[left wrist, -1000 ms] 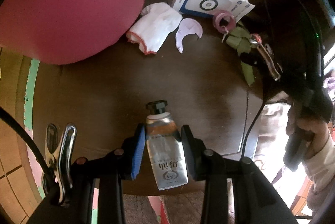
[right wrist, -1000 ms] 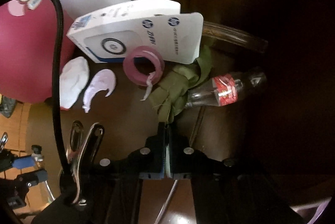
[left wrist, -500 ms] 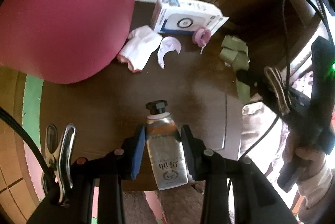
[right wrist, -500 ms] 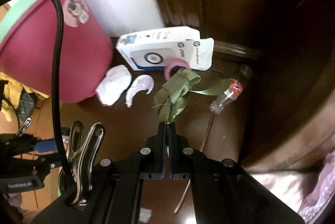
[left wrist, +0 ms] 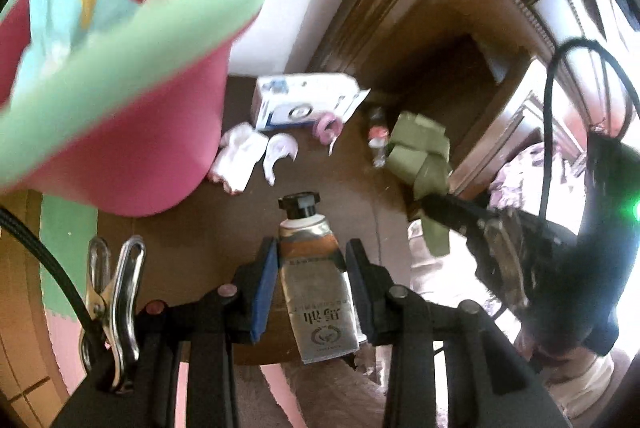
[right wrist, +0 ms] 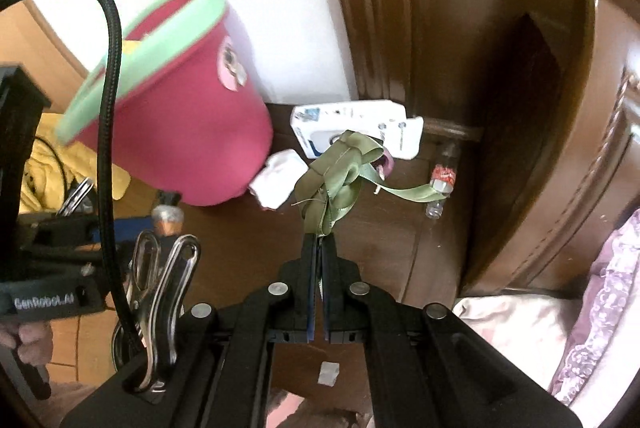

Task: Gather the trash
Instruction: 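Carry the tube with the left gripper while the right carries the ribbon toward the bucket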

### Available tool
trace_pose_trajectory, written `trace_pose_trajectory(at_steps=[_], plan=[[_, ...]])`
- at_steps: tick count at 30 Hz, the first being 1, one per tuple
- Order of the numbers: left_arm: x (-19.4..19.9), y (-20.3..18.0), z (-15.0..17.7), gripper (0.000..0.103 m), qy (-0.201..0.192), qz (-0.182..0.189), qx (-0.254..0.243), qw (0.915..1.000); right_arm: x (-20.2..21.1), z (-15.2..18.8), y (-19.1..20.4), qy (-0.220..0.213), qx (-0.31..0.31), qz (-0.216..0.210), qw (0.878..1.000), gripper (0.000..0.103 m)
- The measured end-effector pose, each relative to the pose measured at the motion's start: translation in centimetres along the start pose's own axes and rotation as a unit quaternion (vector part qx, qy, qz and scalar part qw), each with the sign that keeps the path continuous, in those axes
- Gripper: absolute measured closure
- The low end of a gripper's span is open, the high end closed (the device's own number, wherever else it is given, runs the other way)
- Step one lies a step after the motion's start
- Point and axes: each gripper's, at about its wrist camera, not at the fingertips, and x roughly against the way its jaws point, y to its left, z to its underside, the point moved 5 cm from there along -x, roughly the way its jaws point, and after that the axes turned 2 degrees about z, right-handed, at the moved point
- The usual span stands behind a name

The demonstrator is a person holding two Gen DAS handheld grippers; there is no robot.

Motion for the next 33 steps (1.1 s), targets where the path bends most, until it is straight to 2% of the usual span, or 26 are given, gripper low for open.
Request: trace_pose_trajectory(at_steps=[11,18,25,33], plan=[[6.3,-1.5,-3.8,0.067,-0.066,0.012,-0.025,0.9974,6.2,-1.8,3.1,-0.053,0.019,0.005,0.998,0.100],[10.3,-0.9,-6.2,0.067,-0.110,0.008,-0.027,0.9936,8.0,-2.6,4.5,-0.079,0.026,0.009,0.997,0.100],[14.4,1.8,-8.7,0.067,-0.154,-0.013,-0.011,0.9879,9.2,-3.1,5.7,-0.098,0.029,0.013,0.995,0.100],[17.2,7.1,-10.1,0.067,-0.177,-0.048,0.029,0.9826,10.0,-3.5,6.5,-0.110,0.028,0.017,0.993,0.100]])
